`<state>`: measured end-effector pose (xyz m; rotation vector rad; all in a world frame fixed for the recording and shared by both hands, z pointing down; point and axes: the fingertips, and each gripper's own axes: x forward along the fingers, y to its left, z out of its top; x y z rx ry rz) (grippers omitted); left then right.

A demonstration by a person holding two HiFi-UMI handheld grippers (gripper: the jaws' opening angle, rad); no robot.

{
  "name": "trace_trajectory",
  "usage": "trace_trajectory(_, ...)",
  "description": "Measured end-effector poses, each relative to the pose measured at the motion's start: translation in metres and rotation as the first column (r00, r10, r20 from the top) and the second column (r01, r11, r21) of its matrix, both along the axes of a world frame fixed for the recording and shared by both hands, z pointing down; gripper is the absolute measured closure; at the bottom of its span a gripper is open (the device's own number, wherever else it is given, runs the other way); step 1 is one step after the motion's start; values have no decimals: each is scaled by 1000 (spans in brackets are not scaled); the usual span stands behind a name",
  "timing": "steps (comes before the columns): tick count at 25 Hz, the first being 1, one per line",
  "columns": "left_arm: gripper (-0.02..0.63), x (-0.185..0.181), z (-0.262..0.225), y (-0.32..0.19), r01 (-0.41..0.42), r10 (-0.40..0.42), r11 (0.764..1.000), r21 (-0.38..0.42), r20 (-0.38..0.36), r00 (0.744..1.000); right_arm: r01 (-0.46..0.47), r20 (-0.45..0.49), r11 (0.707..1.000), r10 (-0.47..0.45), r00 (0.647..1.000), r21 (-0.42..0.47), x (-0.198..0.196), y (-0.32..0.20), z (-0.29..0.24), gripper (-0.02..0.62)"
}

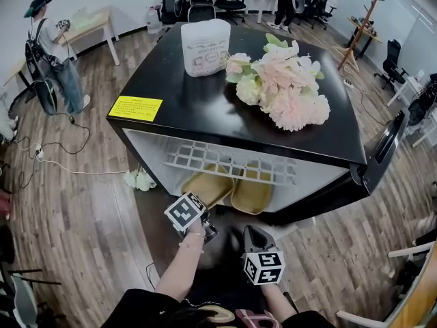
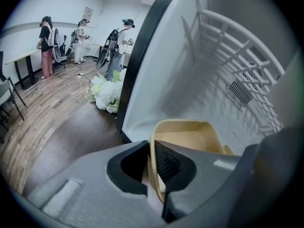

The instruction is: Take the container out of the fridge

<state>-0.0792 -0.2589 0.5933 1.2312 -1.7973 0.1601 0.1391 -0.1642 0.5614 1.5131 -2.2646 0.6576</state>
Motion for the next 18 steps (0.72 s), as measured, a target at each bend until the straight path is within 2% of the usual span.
trace_trajectory(10,589,-5,-14,11,11,-11,998,60,-13,1000,26,18,1000,-26,999,7,1,0,0,588)
trace_trajectory(18,594,-27,-27,30,27,-28,995,94,5,1000,73,29,997,-74,997,9,-13,2,0,588)
